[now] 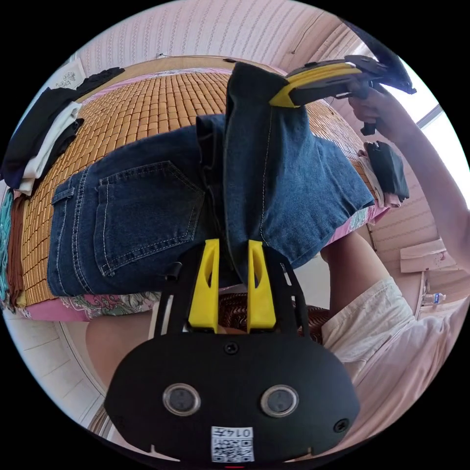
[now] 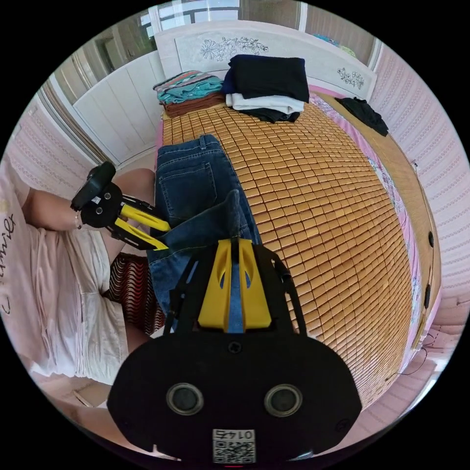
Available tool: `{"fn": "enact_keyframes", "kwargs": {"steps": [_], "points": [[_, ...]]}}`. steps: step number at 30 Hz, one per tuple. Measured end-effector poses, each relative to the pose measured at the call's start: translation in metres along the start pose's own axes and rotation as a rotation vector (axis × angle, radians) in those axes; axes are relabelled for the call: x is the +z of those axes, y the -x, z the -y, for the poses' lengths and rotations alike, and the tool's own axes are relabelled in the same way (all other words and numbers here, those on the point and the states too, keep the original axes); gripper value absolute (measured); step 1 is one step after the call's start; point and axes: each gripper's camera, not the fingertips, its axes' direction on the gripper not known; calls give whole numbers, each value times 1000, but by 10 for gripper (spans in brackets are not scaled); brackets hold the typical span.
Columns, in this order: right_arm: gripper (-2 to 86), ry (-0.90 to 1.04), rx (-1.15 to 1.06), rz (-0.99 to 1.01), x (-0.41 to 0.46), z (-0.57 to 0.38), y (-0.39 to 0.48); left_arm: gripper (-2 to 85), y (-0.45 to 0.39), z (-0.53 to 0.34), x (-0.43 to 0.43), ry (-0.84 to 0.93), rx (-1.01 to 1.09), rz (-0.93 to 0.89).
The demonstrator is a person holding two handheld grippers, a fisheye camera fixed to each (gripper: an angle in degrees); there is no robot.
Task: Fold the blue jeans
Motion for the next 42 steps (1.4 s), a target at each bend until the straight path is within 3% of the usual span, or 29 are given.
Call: {"fn": "enact_keyframes", "kwargs": {"steps": [4, 8, 13, 18, 23, 27, 31, 36, 38, 42], "points": [[5, -41, 39, 13, 14, -9, 2, 85, 4, 4, 0, 21, -5, -23], [8, 30, -245, 364, 18, -3, 24, 77, 5, 4, -1, 17, 7, -23], [13, 55, -252, 208, 24, 13, 25, 9, 9, 6, -2, 26, -1, -65], [30, 37, -174, 137, 21, 25, 5, -4, -1, -9, -40, -38, 34, -141], [48, 56, -5, 54, 57, 45, -8, 13, 6, -14, -23, 34, -26, -139], [125, 112, -14, 87, 81, 61, -1, 41, 20, -12, -12, 91, -104, -204], [103, 291, -97, 142, 121, 74, 21, 76, 19, -17, -19, 71, -113, -171], [45, 230, -165, 49, 95, 67, 45, 106, 13, -16, -12, 94, -88, -173], [42, 119, -177, 26, 53, 52, 55, 114, 5, -17, -15, 71, -45, -139], [40, -40, -248, 66, -27, 14, 80, 129, -10, -29, -34, -84, 75, -71]]}}
